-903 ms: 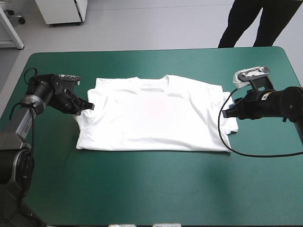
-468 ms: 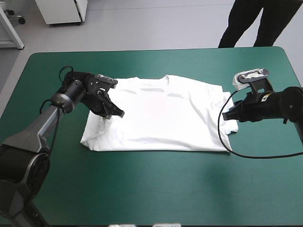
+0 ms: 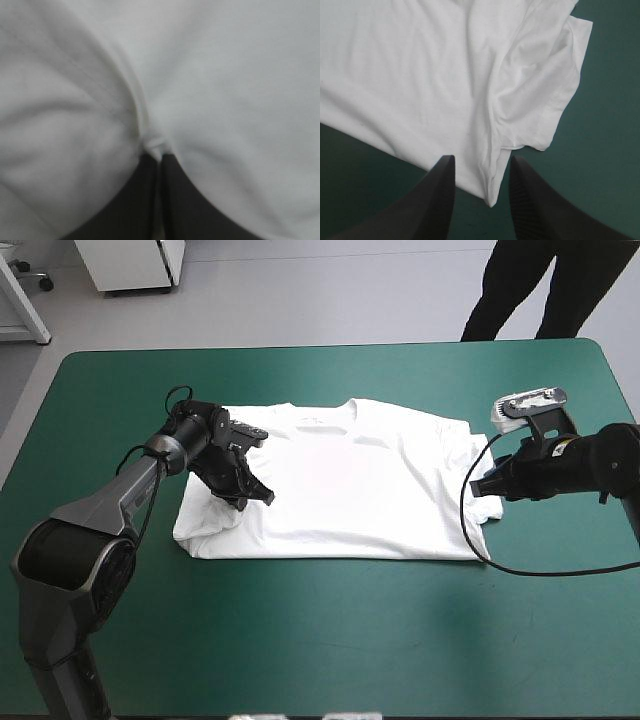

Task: Fold the cloth

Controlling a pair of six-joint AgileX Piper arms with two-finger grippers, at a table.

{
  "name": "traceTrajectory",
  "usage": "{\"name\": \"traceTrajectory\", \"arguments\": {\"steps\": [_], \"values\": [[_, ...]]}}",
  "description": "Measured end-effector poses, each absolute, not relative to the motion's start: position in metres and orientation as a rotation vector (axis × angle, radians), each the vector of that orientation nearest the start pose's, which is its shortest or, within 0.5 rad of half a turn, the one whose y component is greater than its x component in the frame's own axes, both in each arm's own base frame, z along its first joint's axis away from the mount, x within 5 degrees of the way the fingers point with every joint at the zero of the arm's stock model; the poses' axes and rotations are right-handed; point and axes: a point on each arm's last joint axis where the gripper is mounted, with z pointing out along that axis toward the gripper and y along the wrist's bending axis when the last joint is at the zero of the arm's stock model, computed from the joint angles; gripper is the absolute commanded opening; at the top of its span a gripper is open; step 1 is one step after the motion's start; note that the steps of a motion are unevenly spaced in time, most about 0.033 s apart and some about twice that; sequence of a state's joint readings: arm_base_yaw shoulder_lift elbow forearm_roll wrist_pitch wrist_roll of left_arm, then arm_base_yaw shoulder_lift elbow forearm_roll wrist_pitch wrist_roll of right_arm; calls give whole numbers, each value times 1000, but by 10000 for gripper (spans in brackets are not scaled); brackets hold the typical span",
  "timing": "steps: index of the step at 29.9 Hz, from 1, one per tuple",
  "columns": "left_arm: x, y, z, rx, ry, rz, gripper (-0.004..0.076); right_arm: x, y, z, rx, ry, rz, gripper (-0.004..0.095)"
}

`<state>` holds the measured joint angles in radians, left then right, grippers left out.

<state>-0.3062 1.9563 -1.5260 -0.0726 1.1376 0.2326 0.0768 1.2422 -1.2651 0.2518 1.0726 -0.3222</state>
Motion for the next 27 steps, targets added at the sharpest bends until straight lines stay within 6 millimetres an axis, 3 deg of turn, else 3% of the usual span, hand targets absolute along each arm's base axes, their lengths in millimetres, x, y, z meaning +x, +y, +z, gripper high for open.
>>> {"name": "traceTrajectory", "arguments": {"steps": [5,7,13,18,23,27], "values": [[369,-122,228,781,2892,-82,344,247,36,378,-386,2465,197,584],[365,-120,241,781,2858,-72,406,252,36,373,-370,2487,200,604],[340,-111,305,745,2695,-71,417,282,34,345,-318,2563,203,598],[319,-102,342,728,2597,-32,417,310,12,313,-200,2651,191,488],[303,-91,368,688,2531,35,417,332,-2,275,-142,2756,194,389],[298,-89,374,676,2519,51,417,345,-2,247,-129,2822,220,347]]}}
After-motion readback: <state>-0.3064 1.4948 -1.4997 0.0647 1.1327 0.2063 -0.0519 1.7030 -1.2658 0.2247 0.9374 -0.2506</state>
